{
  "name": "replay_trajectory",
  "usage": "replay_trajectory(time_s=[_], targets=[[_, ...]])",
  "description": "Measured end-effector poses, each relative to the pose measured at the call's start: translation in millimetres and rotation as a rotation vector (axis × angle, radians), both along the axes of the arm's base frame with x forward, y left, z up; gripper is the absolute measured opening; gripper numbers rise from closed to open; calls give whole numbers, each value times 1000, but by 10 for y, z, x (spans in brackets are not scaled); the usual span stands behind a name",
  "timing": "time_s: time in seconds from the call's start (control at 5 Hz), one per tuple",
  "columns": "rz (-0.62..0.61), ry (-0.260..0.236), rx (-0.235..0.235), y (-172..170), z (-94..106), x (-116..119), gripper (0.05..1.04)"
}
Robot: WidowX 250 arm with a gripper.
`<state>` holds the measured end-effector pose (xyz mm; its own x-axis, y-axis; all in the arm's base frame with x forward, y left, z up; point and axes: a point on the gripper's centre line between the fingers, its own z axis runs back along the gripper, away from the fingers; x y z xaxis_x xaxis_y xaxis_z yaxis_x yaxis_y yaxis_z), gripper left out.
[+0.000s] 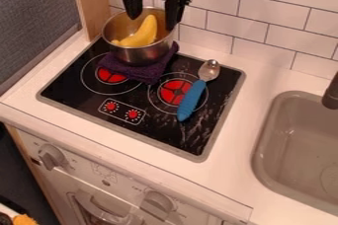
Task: Moved the spoon next to the left burner.
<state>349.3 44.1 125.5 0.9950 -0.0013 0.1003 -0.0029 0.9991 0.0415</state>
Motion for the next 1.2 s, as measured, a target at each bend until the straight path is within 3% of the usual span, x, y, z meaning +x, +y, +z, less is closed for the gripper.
replay_trajectory(time_s=[0.2,0.4,0.6,1.2], targets=[[-1,30,-6,-10,-105,-3,1001],[-67,26,-24,-229,-131,34,1001],[-128,3,-11,-481,-141,71,1001],[-132,86,-16,-678,-902,-2,1001]])
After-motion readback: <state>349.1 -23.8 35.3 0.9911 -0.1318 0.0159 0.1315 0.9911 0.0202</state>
